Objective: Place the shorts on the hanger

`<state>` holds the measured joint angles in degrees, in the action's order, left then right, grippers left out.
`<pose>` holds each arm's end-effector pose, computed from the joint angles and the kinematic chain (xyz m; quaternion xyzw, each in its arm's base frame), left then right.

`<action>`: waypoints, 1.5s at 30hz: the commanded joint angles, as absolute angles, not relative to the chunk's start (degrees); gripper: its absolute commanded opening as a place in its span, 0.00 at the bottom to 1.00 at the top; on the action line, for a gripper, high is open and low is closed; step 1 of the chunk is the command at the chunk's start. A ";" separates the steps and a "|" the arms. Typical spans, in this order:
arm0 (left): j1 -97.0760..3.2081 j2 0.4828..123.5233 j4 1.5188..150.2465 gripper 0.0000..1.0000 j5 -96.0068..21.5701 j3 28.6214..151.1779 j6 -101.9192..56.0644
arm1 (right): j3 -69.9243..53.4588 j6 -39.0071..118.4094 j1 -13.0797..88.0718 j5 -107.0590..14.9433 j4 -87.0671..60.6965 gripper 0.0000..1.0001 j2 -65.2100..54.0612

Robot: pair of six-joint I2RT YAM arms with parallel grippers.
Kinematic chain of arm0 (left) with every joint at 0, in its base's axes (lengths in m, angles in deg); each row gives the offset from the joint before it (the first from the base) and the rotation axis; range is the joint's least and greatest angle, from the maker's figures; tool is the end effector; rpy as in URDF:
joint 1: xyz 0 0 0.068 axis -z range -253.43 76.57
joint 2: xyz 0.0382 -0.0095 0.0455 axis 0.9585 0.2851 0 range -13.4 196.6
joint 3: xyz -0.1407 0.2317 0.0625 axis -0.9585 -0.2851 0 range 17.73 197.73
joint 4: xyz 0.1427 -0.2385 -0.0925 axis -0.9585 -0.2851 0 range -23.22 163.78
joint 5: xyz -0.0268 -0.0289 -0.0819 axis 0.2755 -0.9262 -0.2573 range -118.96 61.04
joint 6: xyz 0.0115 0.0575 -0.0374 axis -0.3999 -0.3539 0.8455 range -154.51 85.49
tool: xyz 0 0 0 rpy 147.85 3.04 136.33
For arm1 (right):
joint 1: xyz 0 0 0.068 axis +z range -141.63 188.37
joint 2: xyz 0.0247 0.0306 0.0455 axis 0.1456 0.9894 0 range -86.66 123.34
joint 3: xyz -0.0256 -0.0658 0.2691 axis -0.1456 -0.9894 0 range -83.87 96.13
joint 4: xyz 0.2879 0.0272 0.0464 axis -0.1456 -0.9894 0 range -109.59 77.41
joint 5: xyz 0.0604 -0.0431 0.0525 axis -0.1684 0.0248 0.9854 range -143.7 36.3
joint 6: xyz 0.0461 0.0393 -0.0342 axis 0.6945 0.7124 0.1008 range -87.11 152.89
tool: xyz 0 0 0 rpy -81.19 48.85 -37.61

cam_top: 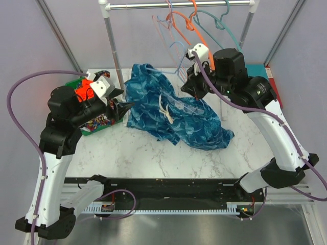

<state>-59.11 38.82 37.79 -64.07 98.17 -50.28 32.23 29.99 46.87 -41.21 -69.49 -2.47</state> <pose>0.1769 -0.0788 0.4948 0.3780 0.6422 -0.2193 0.6297 0.2383 0.2052 0.5251 -0.3510 0.7635 0.2507 0.4806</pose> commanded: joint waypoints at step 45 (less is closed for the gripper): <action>-44.34 44.51 68.33 0.40 -52.07 84.09 5.04 | 42.61 63.91 65.50 -80.15 -43.88 0.00 13.98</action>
